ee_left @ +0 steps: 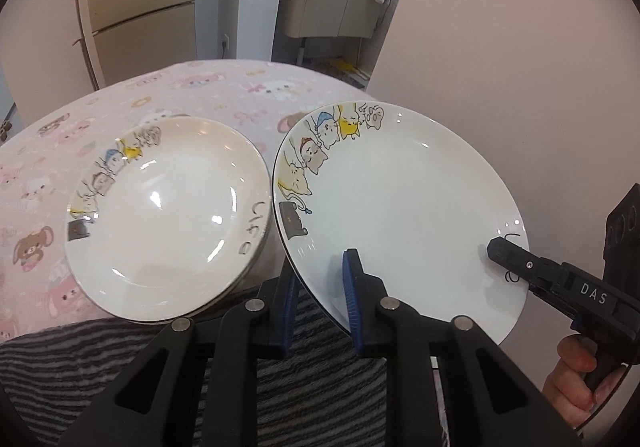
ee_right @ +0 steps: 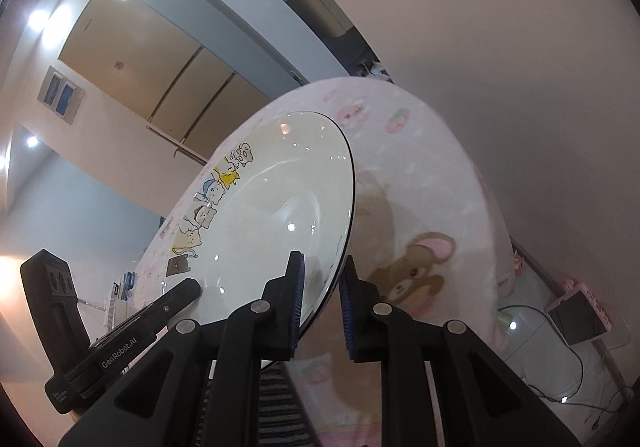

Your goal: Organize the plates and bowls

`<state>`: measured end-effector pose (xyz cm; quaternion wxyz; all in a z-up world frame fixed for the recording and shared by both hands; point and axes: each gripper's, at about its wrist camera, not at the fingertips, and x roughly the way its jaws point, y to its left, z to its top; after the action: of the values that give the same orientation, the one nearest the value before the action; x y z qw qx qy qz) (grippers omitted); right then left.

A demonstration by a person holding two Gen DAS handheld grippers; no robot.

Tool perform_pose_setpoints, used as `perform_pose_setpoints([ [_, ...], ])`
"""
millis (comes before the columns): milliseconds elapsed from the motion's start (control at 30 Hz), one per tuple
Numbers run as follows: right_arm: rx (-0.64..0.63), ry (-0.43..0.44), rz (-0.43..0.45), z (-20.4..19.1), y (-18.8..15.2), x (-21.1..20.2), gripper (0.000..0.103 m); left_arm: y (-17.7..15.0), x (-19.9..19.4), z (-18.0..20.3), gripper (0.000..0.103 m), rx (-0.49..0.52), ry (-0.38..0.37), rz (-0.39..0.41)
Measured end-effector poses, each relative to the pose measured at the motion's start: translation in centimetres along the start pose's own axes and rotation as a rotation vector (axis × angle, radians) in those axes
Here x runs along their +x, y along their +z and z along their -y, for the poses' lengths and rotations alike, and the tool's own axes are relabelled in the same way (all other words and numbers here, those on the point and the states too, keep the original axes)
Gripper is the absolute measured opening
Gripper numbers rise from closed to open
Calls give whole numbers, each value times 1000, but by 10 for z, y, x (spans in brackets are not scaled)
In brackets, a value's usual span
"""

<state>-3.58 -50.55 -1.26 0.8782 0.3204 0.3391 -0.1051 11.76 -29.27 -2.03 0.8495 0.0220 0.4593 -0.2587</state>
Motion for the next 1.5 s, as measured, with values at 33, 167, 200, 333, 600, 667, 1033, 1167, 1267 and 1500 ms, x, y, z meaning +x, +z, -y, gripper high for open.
perform_pose_setpoints([
  [33, -9, 3, 3, -5, 0, -1, 19, 1, -5, -3, 19, -5, -1, 9],
  [167, -41, 22, 2, -33, 1, -2, 19, 4, -27, -20, 19, -32, 10, 47],
  [200, -49, 25, 3, -39, 1, -2, 19, 4, -32, -25, 19, -39, 12, 56],
  [333, -95, 51, -1, -70, -1, 2, 19, 4, -54, -51, 19, -83, 26, 84],
  [600, -186, 101, -45, -133, -15, 27, 19, -3, -91, -104, 19, -128, 95, 136],
  [667, -195, 104, -54, -143, -20, 31, 19, -6, -93, -114, 19, -137, 108, 137],
  [1033, -204, 41, -151, -152, -43, 68, 19, -27, -69, -148, 20, -193, 107, 50],
  [1167, -199, 26, -177, -150, -47, 81, 20, -30, -59, -154, 20, -197, 116, 23],
  [1267, -195, 20, -194, -149, -48, 88, 20, -30, -53, -158, 20, -201, 124, 6],
  [1500, -193, -10, -216, -146, -51, 99, 21, -33, -41, -163, 20, -210, 121, -24],
])
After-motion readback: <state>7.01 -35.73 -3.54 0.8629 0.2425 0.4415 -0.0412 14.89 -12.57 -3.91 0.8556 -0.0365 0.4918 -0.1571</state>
